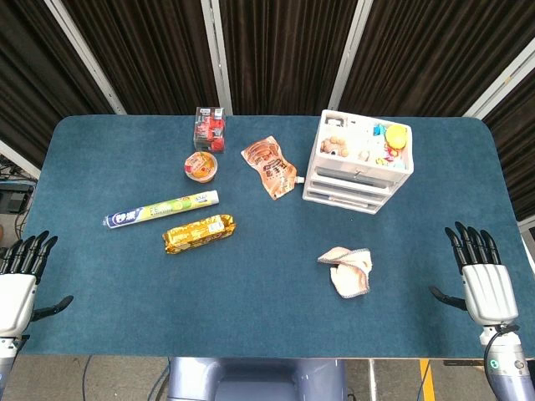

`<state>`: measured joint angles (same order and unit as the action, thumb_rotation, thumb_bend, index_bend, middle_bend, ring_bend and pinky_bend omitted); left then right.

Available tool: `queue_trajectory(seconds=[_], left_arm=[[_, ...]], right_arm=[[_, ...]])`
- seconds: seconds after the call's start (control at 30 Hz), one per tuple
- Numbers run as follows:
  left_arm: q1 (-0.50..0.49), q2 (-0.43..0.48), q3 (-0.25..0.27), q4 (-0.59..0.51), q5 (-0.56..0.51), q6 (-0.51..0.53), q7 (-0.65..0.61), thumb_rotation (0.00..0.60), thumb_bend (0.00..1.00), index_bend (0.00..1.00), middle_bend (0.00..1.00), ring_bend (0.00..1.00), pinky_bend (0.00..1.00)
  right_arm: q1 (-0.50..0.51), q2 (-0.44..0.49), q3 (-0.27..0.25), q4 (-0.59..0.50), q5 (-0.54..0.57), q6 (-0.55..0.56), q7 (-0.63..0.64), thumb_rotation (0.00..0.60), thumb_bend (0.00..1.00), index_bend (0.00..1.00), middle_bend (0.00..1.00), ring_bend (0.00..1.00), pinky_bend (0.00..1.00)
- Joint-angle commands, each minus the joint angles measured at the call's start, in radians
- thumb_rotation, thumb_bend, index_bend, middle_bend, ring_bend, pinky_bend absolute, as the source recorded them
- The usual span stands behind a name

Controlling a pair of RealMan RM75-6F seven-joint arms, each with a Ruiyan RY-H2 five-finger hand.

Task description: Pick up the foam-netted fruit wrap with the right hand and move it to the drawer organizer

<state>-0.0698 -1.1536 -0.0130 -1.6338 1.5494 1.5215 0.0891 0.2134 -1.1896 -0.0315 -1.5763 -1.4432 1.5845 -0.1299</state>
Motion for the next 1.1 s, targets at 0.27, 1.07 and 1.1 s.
queue_trajectory(seconds=[0.27, 1.07, 1.1], left_arm=[[0.004, 0.001, -0.001, -0.001, 0.003, 0.008, -0.009, 0.6, 0.0, 0.0, 0.0, 0.0, 0.0], [-0.002, 0.014, -0.005, -0.008, -0.014, -0.013, -0.029, 0.6, 0.0, 0.0, 0.0, 0.0, 0.0], [-0.002, 0.014, -0.005, -0.008, -0.015, -0.013, -0.03, 0.6, 0.0, 0.0, 0.0, 0.0, 0.0]], right_arm=[[-0.004, 0.012, 0.012, -0.068, -0.036, -0.032, -0.013, 0.6, 0.04, 0.06, 0.22, 0.2, 0.4], [0.126, -0.224, 0.065, -0.213, 0.209, -0.327, -0.551, 0.6, 0.04, 0.09, 0.73, 0.74, 0.85], [0.129, -0.235, 0.069, -0.204, 0.218, -0.329, -0.559, 0.6, 0.04, 0.09, 0.73, 0.74, 0.85]])
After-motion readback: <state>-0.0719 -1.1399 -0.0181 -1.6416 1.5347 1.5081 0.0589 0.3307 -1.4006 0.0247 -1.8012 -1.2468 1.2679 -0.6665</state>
